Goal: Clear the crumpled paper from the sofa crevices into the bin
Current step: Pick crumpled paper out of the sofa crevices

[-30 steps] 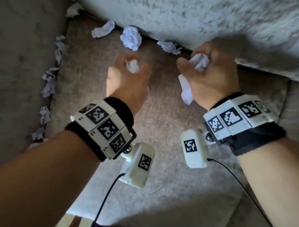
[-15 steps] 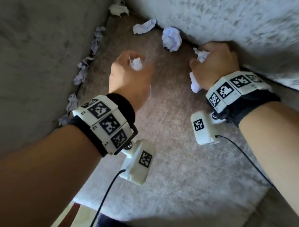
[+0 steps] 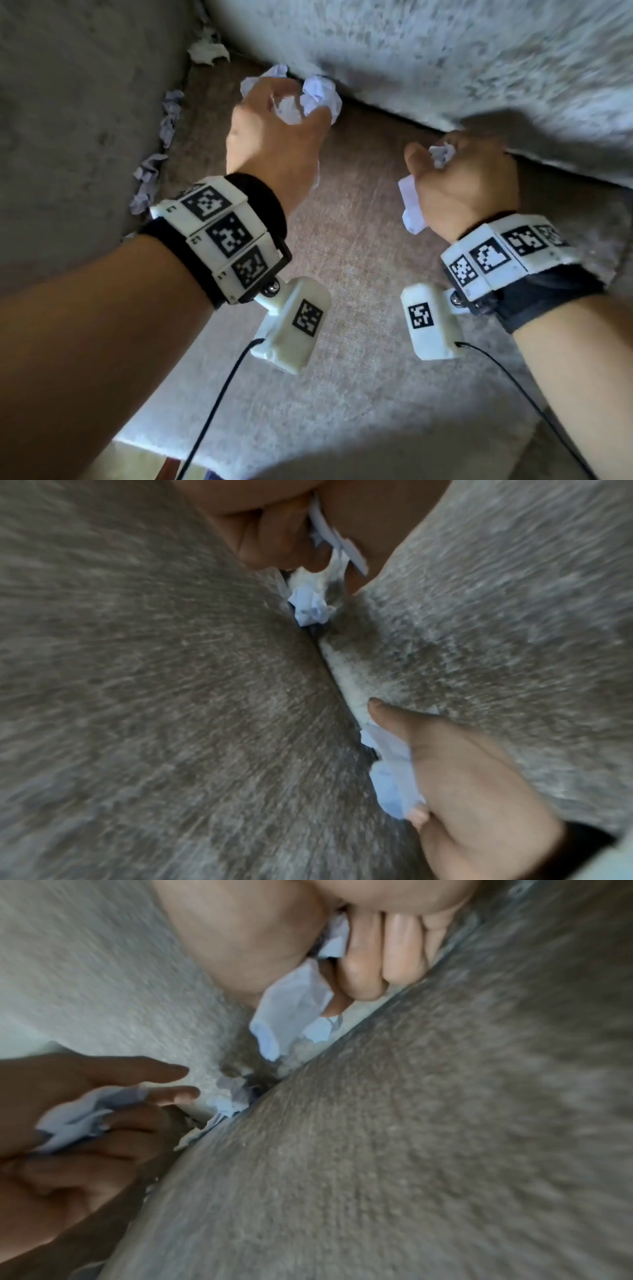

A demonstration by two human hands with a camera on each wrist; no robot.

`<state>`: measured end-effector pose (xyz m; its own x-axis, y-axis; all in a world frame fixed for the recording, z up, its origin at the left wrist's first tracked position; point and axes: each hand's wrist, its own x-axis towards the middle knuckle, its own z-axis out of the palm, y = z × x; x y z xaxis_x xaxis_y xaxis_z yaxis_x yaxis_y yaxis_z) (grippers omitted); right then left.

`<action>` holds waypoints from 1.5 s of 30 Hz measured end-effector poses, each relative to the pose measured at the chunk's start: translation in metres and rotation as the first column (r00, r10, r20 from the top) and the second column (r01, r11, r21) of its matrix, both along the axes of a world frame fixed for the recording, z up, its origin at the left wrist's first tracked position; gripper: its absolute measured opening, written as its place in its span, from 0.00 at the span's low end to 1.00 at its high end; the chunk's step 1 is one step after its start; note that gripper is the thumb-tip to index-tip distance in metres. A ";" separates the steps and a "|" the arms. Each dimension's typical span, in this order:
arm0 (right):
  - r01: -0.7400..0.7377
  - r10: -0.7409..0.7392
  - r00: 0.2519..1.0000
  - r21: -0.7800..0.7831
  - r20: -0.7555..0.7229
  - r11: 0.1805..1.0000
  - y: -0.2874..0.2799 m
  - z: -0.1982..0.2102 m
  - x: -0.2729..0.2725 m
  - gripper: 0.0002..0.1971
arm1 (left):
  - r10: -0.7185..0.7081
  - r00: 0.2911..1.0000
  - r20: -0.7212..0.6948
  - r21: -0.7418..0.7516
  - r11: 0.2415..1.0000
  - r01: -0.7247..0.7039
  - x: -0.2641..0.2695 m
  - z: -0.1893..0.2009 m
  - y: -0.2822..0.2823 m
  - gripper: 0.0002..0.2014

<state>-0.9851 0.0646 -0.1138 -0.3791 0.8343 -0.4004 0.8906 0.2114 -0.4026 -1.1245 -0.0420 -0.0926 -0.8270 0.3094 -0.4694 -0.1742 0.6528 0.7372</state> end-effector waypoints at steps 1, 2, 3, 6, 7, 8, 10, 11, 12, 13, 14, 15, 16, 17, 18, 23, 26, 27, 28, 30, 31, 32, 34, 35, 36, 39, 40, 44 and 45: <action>0.019 -0.019 1.000 0.012 -0.001 1.000 0.000 0.003 0.008 0.20 | -0.015 1.000 -0.011 -0.008 1.000 0.015 0.000 -0.001 0.006 0.19; 0.038 -0.038 0.999 0.018 -0.004 0.999 0.000 0.005 0.015 0.21 | -0.031 0.999 -0.016 -0.018 0.999 0.031 0.001 -0.002 0.011 0.22; 0.061 -0.061 0.998 0.014 -0.014 0.998 0.000 0.007 0.022 0.21 | -0.052 0.998 -0.026 -0.041 0.998 0.051 0.000 -0.005 0.016 0.25; 0.116 -0.115 0.992 0.003 -0.053 0.993 0.000 0.012 0.036 0.19 | -0.098 0.994 -0.046 -0.152 0.984 0.090 -0.002 -0.015 0.028 0.30; 0.131 -0.130 0.989 0.006 -0.065 0.991 0.000 0.012 0.038 0.18 | -0.093 0.995 -0.039 -0.171 0.982 0.085 -0.005 -0.018 0.029 0.29; 0.142 -0.141 0.987 0.010 -0.081 0.990 0.000 0.012 0.040 0.16 | -0.090 0.995 -0.042 -0.188 0.979 0.080 -0.008 -0.022 0.030 0.26; 0.151 -0.148 0.983 0.015 -0.106 0.988 -0.001 0.011 0.042 0.15 | -0.106 0.992 -0.068 -0.225 0.970 0.088 -0.013 -0.027 0.029 0.17; 0.153 -0.151 0.983 0.011 -0.109 0.988 -0.001 0.011 0.042 0.15 | -0.115 0.990 -0.076 -0.232 0.968 0.094 -0.017 -0.028 0.028 0.13; 0.153 -0.152 0.982 -0.001 -0.107 0.988 -0.001 0.010 0.040 0.15 | -0.122 0.989 -0.079 -0.235 0.967 0.100 -0.020 -0.030 0.026 0.12; 0.151 -0.152 0.982 -0.017 -0.109 0.988 -0.001 0.010 0.038 0.15 | -0.131 0.988 -0.083 -0.235 0.966 0.109 -0.023 -0.031 0.023 0.12; 0.146 -0.148 0.982 -0.029 -0.114 0.989 -0.002 0.009 0.035 0.14 | -0.140 0.986 -0.089 -0.225 0.967 0.117 -0.025 -0.032 0.021 0.12; 0.138 -0.141 0.983 -0.034 -0.122 0.990 -0.003 0.009 0.030 0.14 | -0.146 0.985 -0.094 -0.204 0.971 0.124 -0.027 -0.032 0.018 0.13; 0.129 -0.132 0.982 -0.035 -0.133 0.991 -0.004 0.008 0.024 0.14 | -0.156 0.983 -0.099 -0.180 0.974 0.137 -0.027 -0.031 0.016 0.15; 0.118 -0.122 0.981 -0.032 -0.150 0.992 -0.005 0.007 0.018 0.14 | -0.173 0.979 -0.104 -0.159 0.975 0.155 -0.027 -0.029 0.013 0.18; 0.108 -0.111 0.979 -0.029 -0.171 0.994 -0.006 0.007 0.011 0.15 | -0.187 0.976 -0.108 -0.136 0.976 0.172 -0.027 -0.029 0.010 0.20; -0.011 0.012 0.965 0.005 -0.261 1.000 -0.010 0.012 -0.025 0.16 | -0.180 0.981 -0.070 -0.078 0.982 0.174 -0.029 -0.018 -0.011 0.17; -0.107 0.117 0.956 0.055 -0.269 0.993 -0.014 0.016 -0.051 0.20 | -0.127 0.990 -0.058 -0.087 0.989 0.122 -0.030 -0.010 -0.032 0.17; -0.138 0.149 0.951 0.060 -0.269 0.989 -0.015 0.018 -0.060 0.22 | -0.106 0.993 -0.055 -0.082 0.991 0.102 -0.031 -0.007 -0.039 0.18; -0.173 0.182 0.945 0.055 -0.273 0.983 -0.016 0.019 -0.069 0.22 | -0.089 0.994 -0.061 -0.079 0.993 0.084 -0.032 -0.004 -0.046 0.18; -0.251 0.250 0.923 0.033 -0.293 0.967 -0.020 0.021 -0.086 0.18 | -0.070 0.993 -0.098 -0.073 0.995 0.063 -0.037 0.003 -0.061 0.17; -0.286 0.283 0.910 0.035 -0.304 0.958 -0.021 0.022 -0.094 0.16 | -0.064 0.990 -0.123 -0.077 0.996 0.055 -0.039 0.004 -0.066 0.17; -0.320 0.317 0.896 0.041 -0.310 0.947 -0.024 0.022 -0.101 0.14 | -0.048 0.989 -0.141 -0.078 0.996 0.037 -0.040 0.007 -0.072 0.16; -0.371 0.369 0.873 0.056 -0.318 0.927 -0.029 0.023 -0.112 0.14 | -0.001 0.989 -0.146 -0.068 0.998 -0.009 -0.044 0.010 -0.083 0.15; -0.384 0.381 0.868 0.056 -0.317 0.921 -0.032 0.023 -0.116 0.15 | 0.018 0.991 -0.131 -0.062 0.998 -0.026 -0.046 0.011 -0.088 0.15; -0.392 0.387 0.866 0.050 -0.315 0.918 -0.034 0.024 -0.119 0.16 | 0.028 0.994 -0.108 -0.062 0.997 -0.035 -0.047 0.012 -0.092 0.15; -0.421 0.403 0.862 0.010 -0.306 0.907 -0.038 0.025 -0.124 0.16 | 0.044 0.997 -0.060 -0.041 0.998 -0.046 -0.049 0.015 -0.104 0.16; -0.429 0.408 0.863 -0.007 -0.298 0.903 -0.040 0.025 -0.125 0.15 | 0.056 0.997 -0.053 -0.028 0.998 -0.057 -0.048 0.014 -0.108 0.17; -0.434 0.416 0.875 -0.018 -0.246 0.901 -0.047 0.023 -0.130 0.09 | 0.098 0.995 -0.023 0.027 0.995 -0.098 -0.045 0.014 -0.122 0.17; -0.447 0.433 0.869 -0.008 -0.240 0.894 -0.049 0.022 -0.131 0.11 | 0.107 0.994 -0.004 0.048 0.993 -0.106 -0.044 0.015 -0.124 0.14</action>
